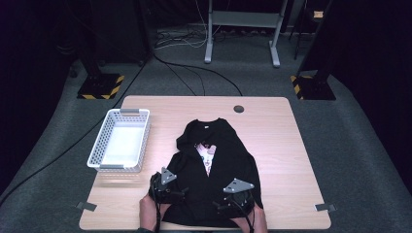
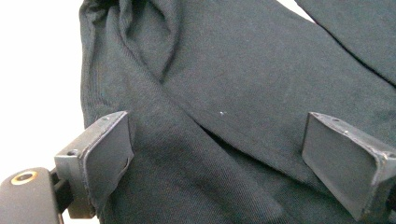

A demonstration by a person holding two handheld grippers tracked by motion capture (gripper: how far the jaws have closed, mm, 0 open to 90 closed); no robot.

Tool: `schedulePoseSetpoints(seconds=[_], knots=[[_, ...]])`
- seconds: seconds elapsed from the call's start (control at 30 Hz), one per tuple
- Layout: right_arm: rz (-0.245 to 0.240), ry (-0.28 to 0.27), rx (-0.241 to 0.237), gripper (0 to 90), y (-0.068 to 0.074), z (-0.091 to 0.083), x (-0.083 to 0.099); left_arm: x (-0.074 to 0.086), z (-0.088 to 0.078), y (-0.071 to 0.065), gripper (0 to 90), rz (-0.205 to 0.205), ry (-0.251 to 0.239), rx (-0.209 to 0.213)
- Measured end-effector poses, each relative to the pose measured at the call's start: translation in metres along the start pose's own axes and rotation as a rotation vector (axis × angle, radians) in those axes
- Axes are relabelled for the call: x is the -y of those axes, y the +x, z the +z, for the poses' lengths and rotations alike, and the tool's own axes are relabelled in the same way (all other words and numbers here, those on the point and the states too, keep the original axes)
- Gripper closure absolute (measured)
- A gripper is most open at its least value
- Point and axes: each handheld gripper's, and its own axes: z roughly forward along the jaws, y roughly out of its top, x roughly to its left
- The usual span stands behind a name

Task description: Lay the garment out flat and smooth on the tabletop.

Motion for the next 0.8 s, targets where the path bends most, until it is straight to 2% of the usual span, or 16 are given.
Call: schedulePoseSetpoints(seconds=[0.1,0.23,0.3,0.37,0.53,0.67,0.8], knots=[[-0.026,0.023,-0.022,14.9,0.009,0.006,-0.002,0.0,0.0,0.0,8.9,0.0,0.0,0.0],[-0.028,0.042,-0.044,16.4,0.016,0.012,-0.002,0.0,0.0,0.0,8.9,0.0,0.0,-0.001],[-0.039,0.059,-0.045,22.7,0.016,0.015,-0.001,0.0,0.0,0.0,8.9,-0.001,0.0,-0.001],[-0.004,0.057,-0.077,26.5,0.012,0.016,0.0,0.0,0.0,0.0,8.9,-0.001,0.0,-0.002],[0.016,0.048,-0.095,43.2,0.007,0.012,0.001,0.0,0.0,0.0,9.0,-0.002,0.0,-0.002],[0.065,0.028,-0.113,56.6,0.0,0.011,0.004,0.0,0.0,0.0,9.0,-0.002,-0.001,-0.002],[0.081,0.022,-0.111,69.4,-0.006,0.01,0.005,0.0,0.0,0.0,9.0,-0.004,-0.002,-0.003]])
